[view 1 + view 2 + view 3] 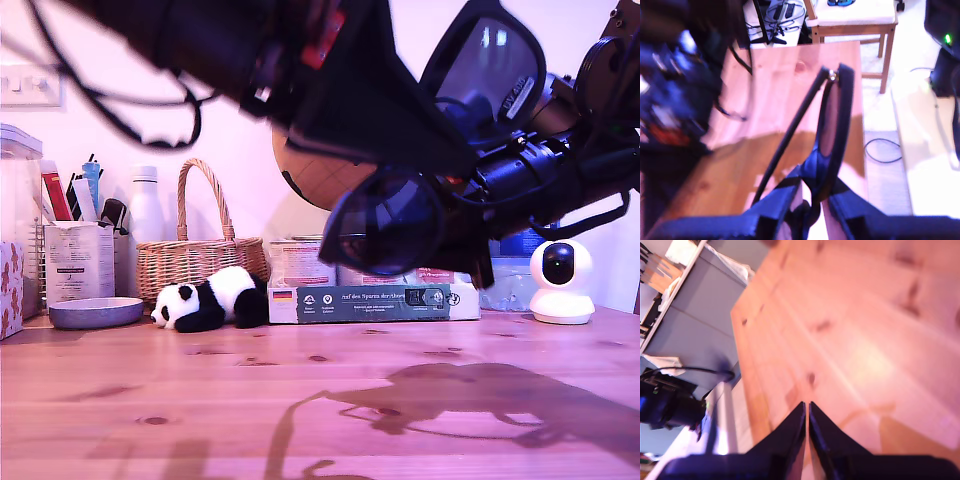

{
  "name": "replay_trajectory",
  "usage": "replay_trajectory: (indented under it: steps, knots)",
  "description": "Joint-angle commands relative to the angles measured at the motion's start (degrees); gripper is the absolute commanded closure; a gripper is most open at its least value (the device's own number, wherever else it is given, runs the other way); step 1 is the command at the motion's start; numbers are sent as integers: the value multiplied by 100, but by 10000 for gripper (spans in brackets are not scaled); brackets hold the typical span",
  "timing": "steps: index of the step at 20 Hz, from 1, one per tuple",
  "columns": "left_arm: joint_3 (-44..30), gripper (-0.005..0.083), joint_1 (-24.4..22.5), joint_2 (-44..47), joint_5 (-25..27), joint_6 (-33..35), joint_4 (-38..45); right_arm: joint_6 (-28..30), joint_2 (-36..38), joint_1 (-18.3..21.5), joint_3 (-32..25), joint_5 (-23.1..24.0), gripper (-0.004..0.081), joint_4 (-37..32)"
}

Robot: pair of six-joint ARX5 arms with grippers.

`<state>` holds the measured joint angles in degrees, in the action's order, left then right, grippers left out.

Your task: Pick up the sunglasses and close them, then place them back on the table

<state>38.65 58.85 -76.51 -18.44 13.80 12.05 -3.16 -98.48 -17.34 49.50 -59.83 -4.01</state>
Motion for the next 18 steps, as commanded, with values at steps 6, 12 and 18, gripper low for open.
replay_trajectory:
  steps: [6,12,18]
  knots:
    - [-168,797,72,238,-219,-319,601,-7,-15,-184,11,184,783,-284]
    - [-168,797,133,238,-258,-337,509,-208,-15,-376,13,-7,750,-684]
    - [-168,797,92,238,-229,-328,293,-487,-15,-273,13,-811,565,-892]
